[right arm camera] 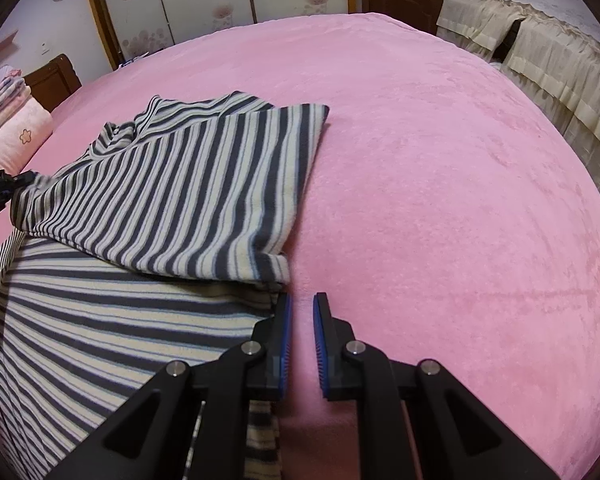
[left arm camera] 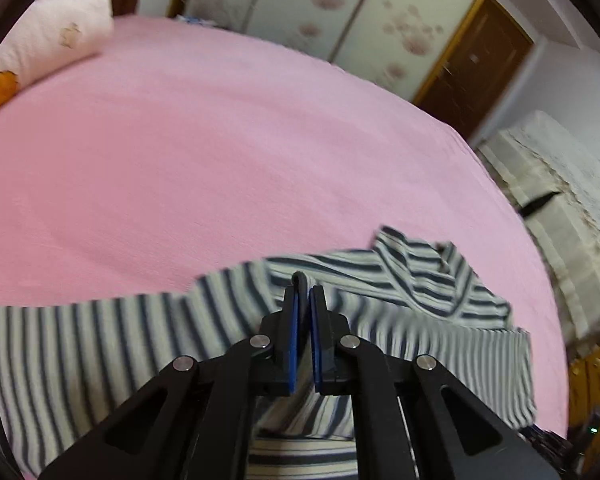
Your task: Fold small clothes
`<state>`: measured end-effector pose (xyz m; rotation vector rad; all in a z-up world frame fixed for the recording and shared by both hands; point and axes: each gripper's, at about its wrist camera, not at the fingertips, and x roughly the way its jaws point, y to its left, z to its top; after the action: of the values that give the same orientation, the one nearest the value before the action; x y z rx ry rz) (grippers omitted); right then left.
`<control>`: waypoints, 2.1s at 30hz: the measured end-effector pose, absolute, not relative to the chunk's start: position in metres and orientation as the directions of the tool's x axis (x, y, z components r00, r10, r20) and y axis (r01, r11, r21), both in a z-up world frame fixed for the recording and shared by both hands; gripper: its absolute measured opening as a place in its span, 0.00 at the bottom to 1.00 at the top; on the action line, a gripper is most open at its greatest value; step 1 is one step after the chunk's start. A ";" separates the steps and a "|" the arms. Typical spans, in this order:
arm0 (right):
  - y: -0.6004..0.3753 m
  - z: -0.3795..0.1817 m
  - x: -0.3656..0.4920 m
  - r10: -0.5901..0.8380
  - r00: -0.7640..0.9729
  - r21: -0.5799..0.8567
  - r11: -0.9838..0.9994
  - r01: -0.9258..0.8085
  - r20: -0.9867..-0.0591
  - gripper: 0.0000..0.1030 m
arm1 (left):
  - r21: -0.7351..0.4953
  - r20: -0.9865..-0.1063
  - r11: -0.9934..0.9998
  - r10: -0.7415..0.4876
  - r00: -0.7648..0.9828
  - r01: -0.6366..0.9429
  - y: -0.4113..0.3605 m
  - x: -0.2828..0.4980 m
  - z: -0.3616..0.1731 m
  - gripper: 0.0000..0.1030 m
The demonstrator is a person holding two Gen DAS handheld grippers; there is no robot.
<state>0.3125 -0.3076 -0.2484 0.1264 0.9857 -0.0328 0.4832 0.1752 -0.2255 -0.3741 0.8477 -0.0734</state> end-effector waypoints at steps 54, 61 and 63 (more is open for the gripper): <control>-0.313 -0.242 0.461 0.052 0.555 0.112 0.991 0.074 -0.830 0.20 | -0.095 -0.847 0.989 -0.021 0.532 -0.113 0.091 0.497 -0.270 0.50; -0.342 -0.256 0.460 -0.049 0.535 0.043 0.987 0.158 -0.843 0.02 | -0.097 -0.849 0.987 -0.017 0.528 -0.125 0.097 0.507 -0.274 0.51; -0.347 -0.254 0.456 -0.032 0.529 0.062 0.985 0.160 -0.848 0.03 | -0.089 -0.849 0.988 -0.010 0.529 -0.123 0.096 0.508 -0.272 0.51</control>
<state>0.4562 -0.3470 -0.2541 0.1382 1.0078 -0.1149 0.5076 0.0960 -0.2724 -0.1437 1.0123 0.0677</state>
